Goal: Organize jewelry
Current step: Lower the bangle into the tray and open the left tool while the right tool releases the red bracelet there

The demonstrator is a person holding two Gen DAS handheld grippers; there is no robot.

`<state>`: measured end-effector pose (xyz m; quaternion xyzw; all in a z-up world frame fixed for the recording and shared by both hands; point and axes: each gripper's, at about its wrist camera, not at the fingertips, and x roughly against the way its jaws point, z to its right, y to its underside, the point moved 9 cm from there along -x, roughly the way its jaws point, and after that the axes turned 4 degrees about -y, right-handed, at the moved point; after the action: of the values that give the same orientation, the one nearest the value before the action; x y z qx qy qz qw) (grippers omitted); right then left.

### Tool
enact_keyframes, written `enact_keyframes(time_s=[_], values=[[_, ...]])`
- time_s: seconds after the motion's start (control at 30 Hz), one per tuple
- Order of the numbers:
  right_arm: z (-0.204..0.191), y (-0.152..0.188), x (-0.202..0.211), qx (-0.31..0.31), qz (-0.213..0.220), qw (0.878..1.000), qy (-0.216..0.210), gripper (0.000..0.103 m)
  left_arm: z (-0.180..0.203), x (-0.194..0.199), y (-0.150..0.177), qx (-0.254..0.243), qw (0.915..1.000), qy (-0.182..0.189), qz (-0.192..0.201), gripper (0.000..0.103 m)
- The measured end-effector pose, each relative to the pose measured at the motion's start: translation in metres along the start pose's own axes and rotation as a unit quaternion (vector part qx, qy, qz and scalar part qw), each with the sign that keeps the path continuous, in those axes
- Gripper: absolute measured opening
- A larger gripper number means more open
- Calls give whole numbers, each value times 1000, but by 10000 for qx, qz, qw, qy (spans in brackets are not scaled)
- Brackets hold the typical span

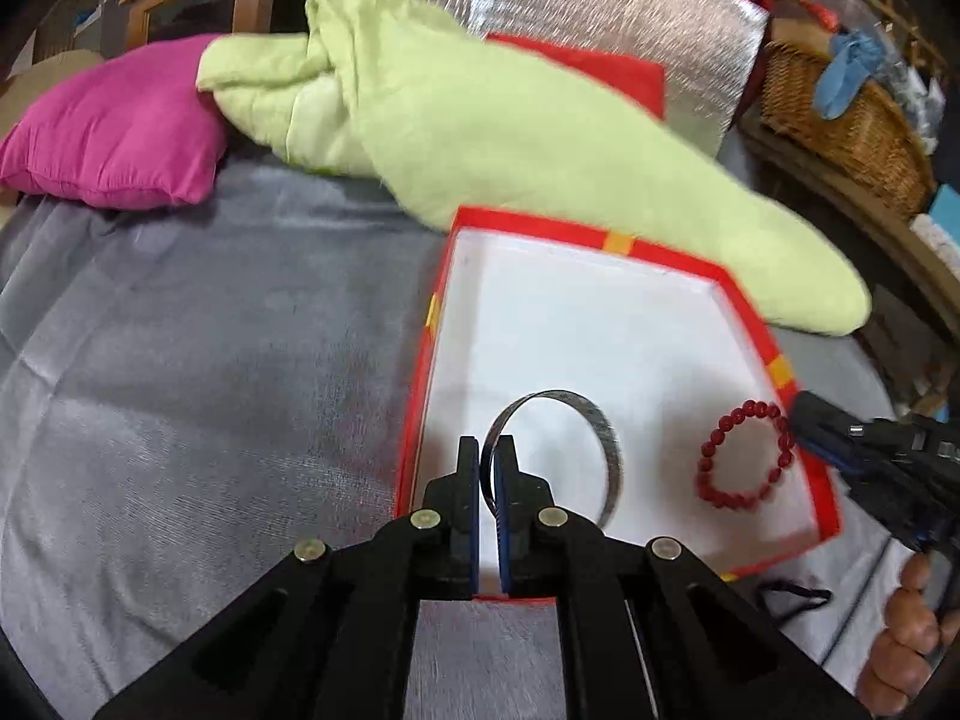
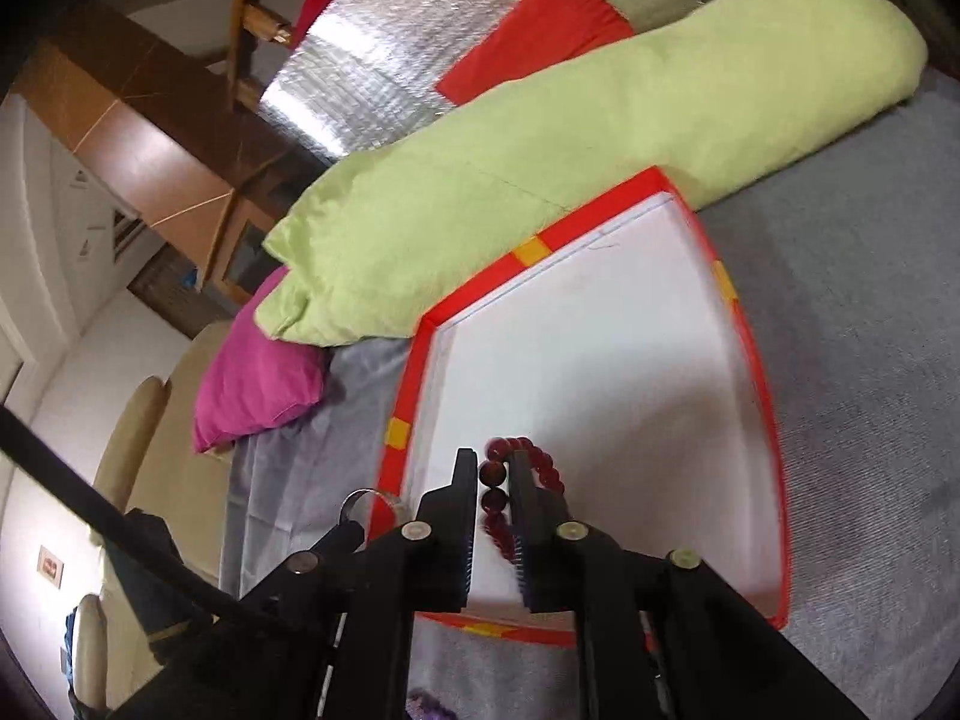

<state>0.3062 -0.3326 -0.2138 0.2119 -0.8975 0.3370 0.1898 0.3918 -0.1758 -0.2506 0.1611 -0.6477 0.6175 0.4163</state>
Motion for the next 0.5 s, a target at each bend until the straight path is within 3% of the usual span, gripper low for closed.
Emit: enact_keyframes(time_s=[0.13, 0.17, 0.2, 0.27, 0.4, 0.5], values=[[17, -14, 15, -150, 238, 9994, 212, 25, -4, -1, 0, -81, 9998, -192, -12, 8], [21, -18, 21, -202, 330, 9989, 245, 30, -7, 3, -3, -80, 9997, -200, 88, 16], [26, -21, 26, -262, 420, 9984, 288, 32, -10, 7, -5, -49, 9996, -235, 150, 35], [36, -28, 35, -359, 550, 9968, 447, 33, -23, 16, -11, 137, 9985, -367, 394, 62], [63, -36, 44, -522, 730, 9911, 982, 33, -47, 9, -7, 540, 9971, -478, 238, 66], [75, -36, 39, -658, 677, 9892, 1125, 42, -56, -3, 1, 713, 9962, -502, -19, 66]])
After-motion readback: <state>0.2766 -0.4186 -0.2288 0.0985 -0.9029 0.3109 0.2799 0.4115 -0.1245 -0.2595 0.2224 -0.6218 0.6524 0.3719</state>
